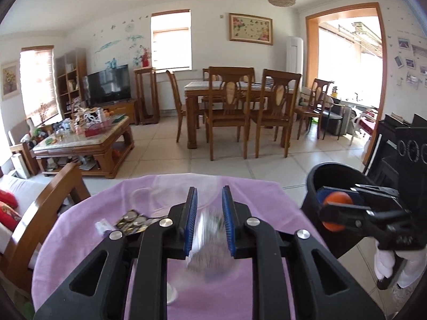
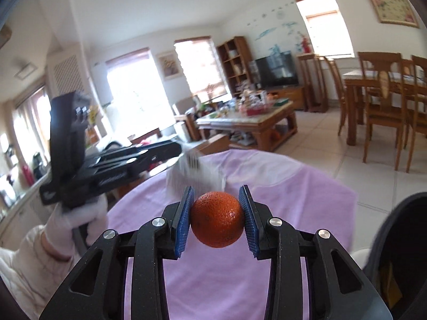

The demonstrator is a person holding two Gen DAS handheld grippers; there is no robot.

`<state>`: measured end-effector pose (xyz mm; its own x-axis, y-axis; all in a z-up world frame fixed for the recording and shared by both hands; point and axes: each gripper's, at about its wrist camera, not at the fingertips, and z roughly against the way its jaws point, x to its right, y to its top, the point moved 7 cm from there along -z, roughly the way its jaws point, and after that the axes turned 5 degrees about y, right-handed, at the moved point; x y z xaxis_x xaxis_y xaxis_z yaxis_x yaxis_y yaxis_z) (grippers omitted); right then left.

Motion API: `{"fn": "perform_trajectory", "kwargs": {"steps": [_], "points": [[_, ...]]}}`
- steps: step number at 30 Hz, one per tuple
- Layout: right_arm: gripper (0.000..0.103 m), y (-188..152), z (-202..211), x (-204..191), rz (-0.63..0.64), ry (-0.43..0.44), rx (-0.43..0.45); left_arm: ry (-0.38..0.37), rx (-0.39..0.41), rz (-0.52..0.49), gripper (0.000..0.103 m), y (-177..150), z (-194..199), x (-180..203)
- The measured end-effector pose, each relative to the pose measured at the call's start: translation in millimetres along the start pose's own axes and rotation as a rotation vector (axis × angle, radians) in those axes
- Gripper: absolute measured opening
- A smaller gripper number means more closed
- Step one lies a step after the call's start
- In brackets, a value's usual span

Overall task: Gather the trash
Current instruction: 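Grasp the orange with the right tool while the left tool grasps the foil packet, then carry the orange and foil packet over the black bin with both tools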

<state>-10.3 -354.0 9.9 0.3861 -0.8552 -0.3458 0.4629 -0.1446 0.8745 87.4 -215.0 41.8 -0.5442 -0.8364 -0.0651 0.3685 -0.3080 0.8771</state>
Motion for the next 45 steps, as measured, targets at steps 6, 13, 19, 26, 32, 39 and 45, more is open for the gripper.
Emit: {"fn": "perform_trajectory", "kwargs": {"steps": [6, 13, 19, 26, 32, 39, 45], "points": [[0.035, -8, 49, 47, -0.058, -0.06, 0.026, -0.048, -0.058, -0.013, 0.007, -10, -24, 32], [0.035, -32, 77, 75, -0.09, -0.075, 0.005, -0.008, -0.304, 0.065, 0.015, -74, -60, 4], [0.035, -37, 69, 72, -0.092, -0.043, -0.005, 0.091, -0.38, 0.104, 0.083, -121, -62, -13], [0.035, -41, 50, 54, -0.085, -0.016, -0.03, 0.13, -0.443, 0.115, 0.093, -132, -82, -3], [0.035, -43, 48, 54, -0.084, -0.018, -0.041, 0.111, -0.411, 0.121, 0.064, -131, -90, 2], [0.035, -37, 52, 61, -0.094, -0.03, -0.021, 0.044, -0.325, 0.127, 0.052, -111, -72, 10], [0.035, -32, 75, 83, -0.118, -0.086, 0.028, -0.075, -0.228, 0.067, 0.052, -69, -52, 68]]}}
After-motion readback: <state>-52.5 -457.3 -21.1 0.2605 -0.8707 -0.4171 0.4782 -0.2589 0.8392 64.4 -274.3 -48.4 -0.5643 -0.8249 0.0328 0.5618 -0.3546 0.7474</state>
